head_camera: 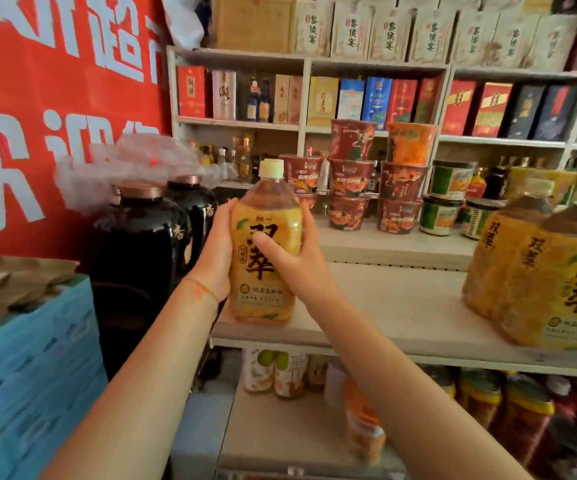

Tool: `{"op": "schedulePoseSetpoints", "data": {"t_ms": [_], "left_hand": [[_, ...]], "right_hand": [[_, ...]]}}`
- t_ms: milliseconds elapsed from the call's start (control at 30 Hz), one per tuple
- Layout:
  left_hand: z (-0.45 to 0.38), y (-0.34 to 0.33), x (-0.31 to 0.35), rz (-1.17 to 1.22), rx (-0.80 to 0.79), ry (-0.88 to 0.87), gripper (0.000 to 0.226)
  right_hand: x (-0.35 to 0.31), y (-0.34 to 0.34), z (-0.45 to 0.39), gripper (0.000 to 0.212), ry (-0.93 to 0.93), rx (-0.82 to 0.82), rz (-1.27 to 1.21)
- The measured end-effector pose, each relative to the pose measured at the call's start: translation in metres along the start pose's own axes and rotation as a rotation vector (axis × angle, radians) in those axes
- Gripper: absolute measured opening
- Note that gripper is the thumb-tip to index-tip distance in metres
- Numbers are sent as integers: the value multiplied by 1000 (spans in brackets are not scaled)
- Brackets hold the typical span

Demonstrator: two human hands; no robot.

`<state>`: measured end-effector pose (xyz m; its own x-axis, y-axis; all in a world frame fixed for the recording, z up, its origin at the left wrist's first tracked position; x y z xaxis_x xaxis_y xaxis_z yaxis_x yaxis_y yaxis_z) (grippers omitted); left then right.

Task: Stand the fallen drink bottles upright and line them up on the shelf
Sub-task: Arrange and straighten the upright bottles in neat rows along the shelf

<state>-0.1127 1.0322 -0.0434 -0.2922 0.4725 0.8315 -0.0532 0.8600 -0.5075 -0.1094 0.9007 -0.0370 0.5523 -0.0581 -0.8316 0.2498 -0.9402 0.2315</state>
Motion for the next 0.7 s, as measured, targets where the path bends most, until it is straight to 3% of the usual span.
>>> {"op": "schedulePoseSetpoints", "data": {"t_ms": [167, 333, 500, 700], "left_hand": [[-5, 1, -8, 53, -129, 7, 67], [1, -15, -13, 90, -128, 9, 63], [5, -57, -32, 61, -100, 23, 63], [7, -146, -77, 93, -192, 69, 63]], "right_hand": [[6, -7, -3, 88, -43, 47, -30], [10, 1, -1, 80, -69, 74, -41], [15, 49, 9, 86, -82, 118, -7], [24, 144, 31, 91, -107, 200, 75]]}}
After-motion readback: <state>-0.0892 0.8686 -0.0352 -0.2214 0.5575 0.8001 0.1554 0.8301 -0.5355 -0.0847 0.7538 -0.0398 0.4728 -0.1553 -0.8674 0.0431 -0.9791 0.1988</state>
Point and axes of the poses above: each hand's wrist, its own z-axis away from the middle knuckle, its own y-axis out of the back of the hand, x = y × z, the point moved 6 cm from there along -z, towards the middle knuckle, and after that the axes turned 11 degrees about z, right-handed, at the moved point
